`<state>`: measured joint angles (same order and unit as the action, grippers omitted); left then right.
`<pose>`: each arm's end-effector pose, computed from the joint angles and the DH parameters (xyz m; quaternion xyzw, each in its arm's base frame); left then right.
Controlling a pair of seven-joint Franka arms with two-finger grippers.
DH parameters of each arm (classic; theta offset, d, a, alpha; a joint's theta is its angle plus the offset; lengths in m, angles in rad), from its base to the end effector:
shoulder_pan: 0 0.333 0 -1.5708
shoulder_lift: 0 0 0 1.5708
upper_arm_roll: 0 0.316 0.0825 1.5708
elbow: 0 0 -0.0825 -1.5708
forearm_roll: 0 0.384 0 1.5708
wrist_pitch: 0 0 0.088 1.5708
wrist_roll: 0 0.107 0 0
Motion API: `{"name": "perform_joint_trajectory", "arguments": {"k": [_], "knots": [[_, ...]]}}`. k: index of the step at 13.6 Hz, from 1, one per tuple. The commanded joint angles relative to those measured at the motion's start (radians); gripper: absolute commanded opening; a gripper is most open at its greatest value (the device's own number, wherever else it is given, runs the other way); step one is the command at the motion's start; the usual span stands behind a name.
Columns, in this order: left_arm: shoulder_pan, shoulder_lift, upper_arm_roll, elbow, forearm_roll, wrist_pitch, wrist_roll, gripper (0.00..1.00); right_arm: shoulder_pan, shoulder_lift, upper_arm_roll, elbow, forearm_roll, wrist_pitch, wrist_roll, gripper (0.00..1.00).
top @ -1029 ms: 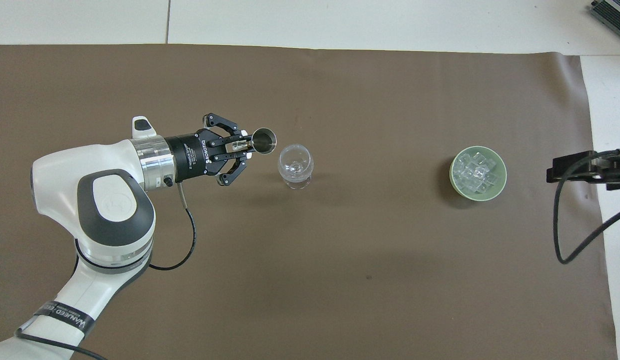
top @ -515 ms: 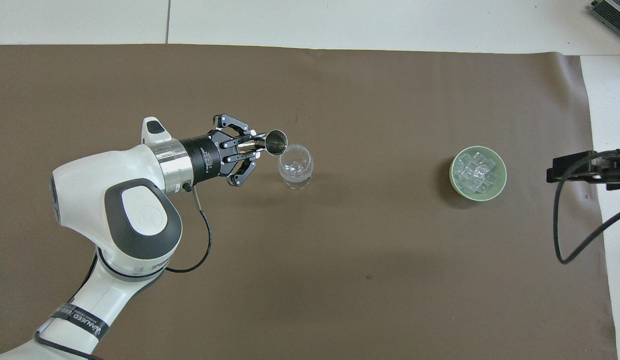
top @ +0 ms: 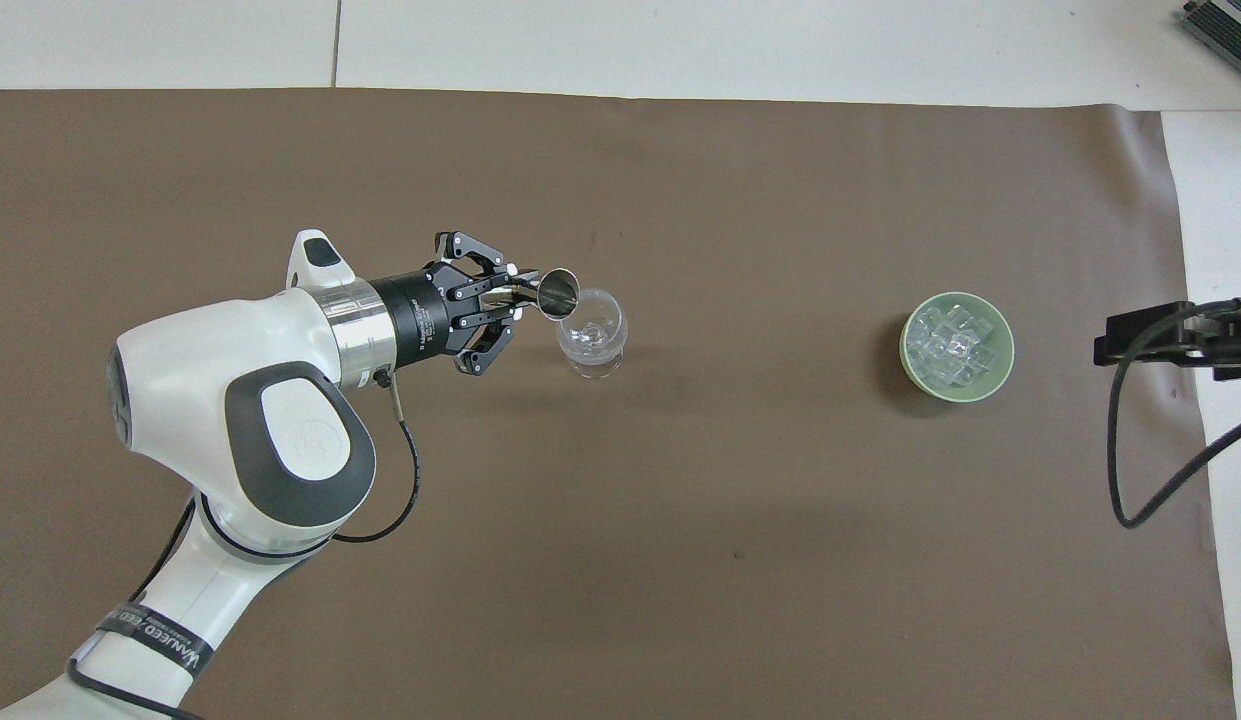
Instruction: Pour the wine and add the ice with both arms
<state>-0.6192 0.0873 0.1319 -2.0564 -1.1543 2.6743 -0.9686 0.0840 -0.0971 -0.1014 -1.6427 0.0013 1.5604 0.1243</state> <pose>0.5401 -0.2565 0.4396 0.6911 0.5856 -0.0739 0.4170 0.5229 -0.0117 0.6417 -0.9975 0.0706 -0.0068 0.0059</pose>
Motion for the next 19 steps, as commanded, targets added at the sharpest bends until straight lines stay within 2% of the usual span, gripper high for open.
{"name": "perform_joint_trajectory", "arguments": {"k": [1, 13, 19], "knots": [[-0.027, -0.017, 0.014, -0.019, 0.054, 0.036, -0.013, 0.0, 0.0, -0.004, -0.003, 0.0, -0.003, -0.014, -0.018, 1.0], [-0.08, -0.008, 0.014, -0.024, 0.148, 0.168, -0.013, 0.0, 0.0, -0.004, -0.003, -0.002, -0.003, -0.014, -0.018, 1.0], [-0.085, 0.002, 0.014, -0.027, 0.255, 0.197, -0.012, 0.0, 0.0, -0.004, -0.001, -0.002, -0.003, -0.014, -0.018, 1.0]]}}
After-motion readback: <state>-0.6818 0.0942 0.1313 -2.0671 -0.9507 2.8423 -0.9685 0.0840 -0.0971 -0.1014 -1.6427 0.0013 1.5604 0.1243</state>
